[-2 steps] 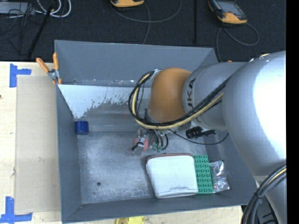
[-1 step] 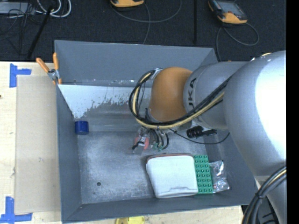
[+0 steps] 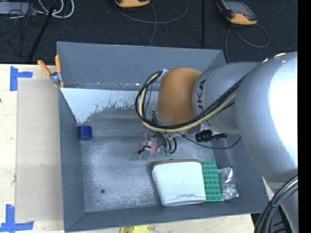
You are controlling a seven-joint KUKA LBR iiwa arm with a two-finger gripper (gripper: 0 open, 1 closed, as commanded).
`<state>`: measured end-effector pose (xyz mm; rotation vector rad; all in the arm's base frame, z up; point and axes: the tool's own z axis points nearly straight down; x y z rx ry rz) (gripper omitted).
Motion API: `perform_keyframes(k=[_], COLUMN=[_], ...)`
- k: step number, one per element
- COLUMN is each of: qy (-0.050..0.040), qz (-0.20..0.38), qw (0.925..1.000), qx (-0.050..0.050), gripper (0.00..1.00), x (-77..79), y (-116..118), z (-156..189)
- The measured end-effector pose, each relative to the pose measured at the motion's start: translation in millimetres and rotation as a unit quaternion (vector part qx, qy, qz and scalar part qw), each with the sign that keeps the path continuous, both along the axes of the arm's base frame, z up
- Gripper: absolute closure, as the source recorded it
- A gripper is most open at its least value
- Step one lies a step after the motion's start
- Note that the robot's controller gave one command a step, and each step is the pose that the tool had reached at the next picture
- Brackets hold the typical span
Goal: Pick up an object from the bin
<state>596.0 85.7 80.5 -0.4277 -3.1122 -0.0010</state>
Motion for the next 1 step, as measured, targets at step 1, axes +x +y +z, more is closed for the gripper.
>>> perform_keyframes(k=[1], qy=[-0.0021], qz=[-0.001], qw=[1.0000], qx=[0.000], gripper=[1.00], x=[1.3], y=[-0.5], z=[49.1])
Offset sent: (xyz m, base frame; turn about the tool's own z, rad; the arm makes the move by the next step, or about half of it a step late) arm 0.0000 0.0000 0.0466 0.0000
